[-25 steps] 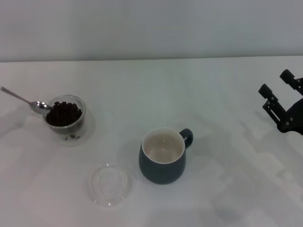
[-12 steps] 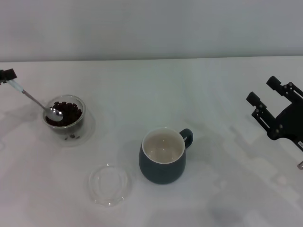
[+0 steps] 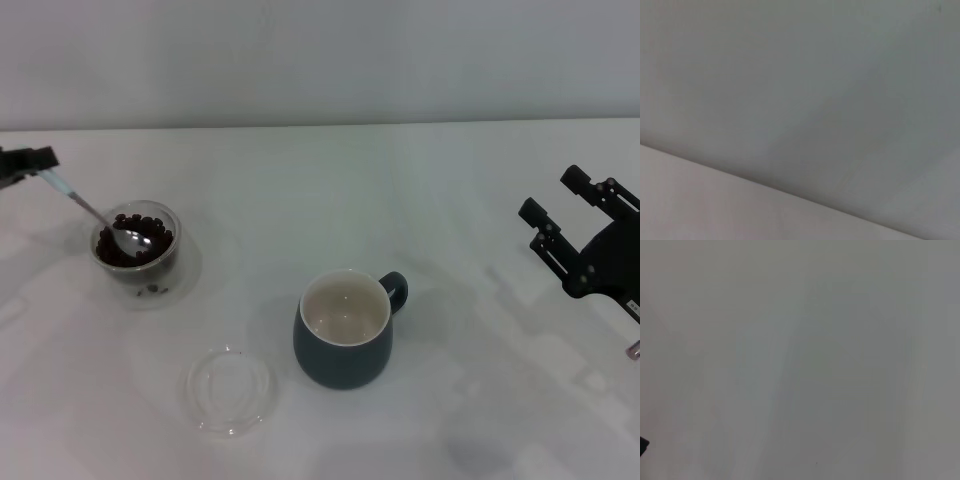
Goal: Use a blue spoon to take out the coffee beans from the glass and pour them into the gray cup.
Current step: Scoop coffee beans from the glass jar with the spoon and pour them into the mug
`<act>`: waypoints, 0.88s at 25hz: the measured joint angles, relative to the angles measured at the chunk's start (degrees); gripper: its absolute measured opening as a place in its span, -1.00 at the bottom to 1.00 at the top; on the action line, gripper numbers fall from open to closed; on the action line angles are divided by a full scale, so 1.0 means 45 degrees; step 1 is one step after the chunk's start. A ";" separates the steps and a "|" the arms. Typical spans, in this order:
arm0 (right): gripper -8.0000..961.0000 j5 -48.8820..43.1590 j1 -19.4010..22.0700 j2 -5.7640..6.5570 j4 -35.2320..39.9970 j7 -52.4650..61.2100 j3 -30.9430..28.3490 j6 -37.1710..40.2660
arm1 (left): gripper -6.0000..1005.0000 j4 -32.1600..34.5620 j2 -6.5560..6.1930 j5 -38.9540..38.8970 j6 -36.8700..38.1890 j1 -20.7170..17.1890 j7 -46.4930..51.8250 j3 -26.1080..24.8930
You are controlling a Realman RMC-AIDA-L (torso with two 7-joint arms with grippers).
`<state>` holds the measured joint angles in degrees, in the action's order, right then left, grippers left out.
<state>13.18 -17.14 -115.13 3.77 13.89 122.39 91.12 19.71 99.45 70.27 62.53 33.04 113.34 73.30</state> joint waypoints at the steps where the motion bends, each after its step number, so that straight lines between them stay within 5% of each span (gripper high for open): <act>1: 0.19 0.0000 0.0000 0.0000 0.0000 0.0000 0.0000 0.0000 | -0.73 0.0006 0.0070 0.0030 0.0021 0.0006 0.0012 0.0000; 22: 0.18 -0.0002 -0.0084 0.0000 0.0000 0.0000 -0.0051 -0.0259 | -0.73 -0.0014 0.0800 0.0557 -0.0093 -0.0663 0.1101 -0.0933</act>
<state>13.18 -17.51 -115.13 3.78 13.89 122.16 89.96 19.64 103.05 72.78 62.12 30.06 118.29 69.11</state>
